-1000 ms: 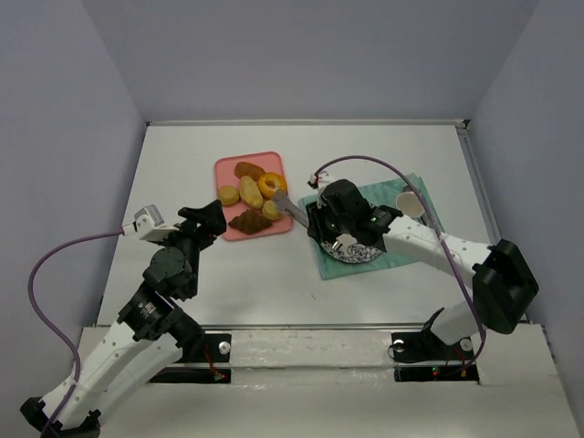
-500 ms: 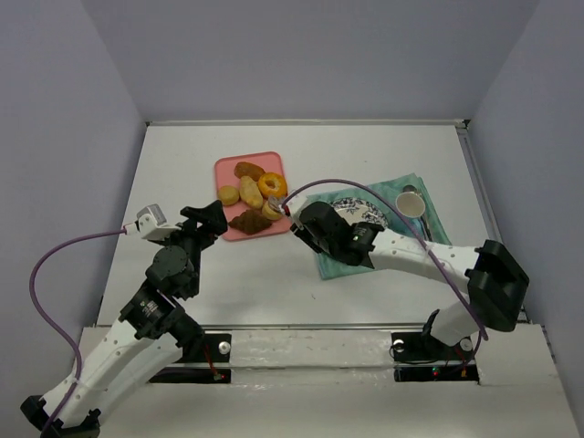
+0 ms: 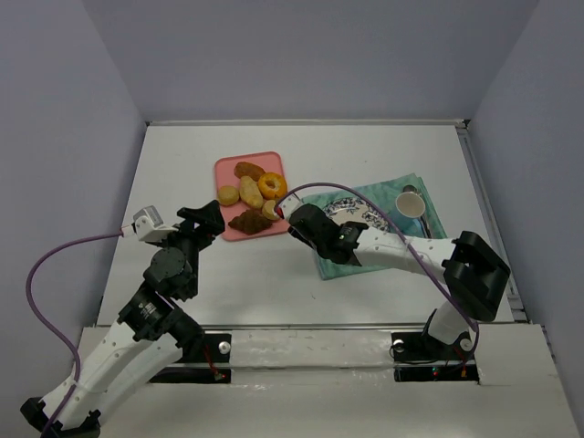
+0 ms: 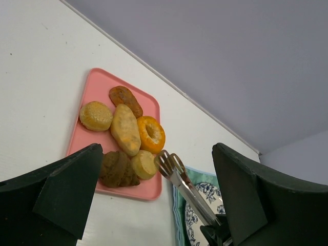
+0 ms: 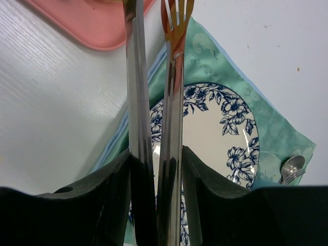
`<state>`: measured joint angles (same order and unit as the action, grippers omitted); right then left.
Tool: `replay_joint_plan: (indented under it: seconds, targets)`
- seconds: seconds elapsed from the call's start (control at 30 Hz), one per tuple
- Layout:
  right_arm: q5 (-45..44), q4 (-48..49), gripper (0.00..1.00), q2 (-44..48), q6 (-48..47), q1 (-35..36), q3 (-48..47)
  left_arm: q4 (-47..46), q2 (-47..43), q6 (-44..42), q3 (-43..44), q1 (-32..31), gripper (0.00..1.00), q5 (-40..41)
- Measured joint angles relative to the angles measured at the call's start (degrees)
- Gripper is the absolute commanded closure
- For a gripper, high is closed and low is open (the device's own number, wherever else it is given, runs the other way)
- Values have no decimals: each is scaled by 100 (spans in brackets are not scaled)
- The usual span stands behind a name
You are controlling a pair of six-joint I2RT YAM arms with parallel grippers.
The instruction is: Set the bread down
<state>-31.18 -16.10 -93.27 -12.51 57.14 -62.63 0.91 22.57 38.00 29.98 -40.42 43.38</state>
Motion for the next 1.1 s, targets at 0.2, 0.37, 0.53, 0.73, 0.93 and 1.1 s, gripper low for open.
replay_joint_plan:
  seconds: [0.2,0.37,0.53,0.73,0.93,1.1]
  targets:
    - [35,20,54,2,-39,94,-66,22,0,0,0,0,1,42]
    - [173,22,49,-4,-61,149,-66,22,2,0,0,0,1,46]
    - [190,13,47,-155,-61,179,-96,22,2,0,0,0,1,48]
    - [260,2,48,-313,-59,179,-164,22,2,2,-2,0,1,68]
    - [260,4,61,-501,-57,192,-337,22,2,0,-2,0,1,87]
    - [63,2,70,-553,-35,238,-409,24,2,0,-2,0,1,90]
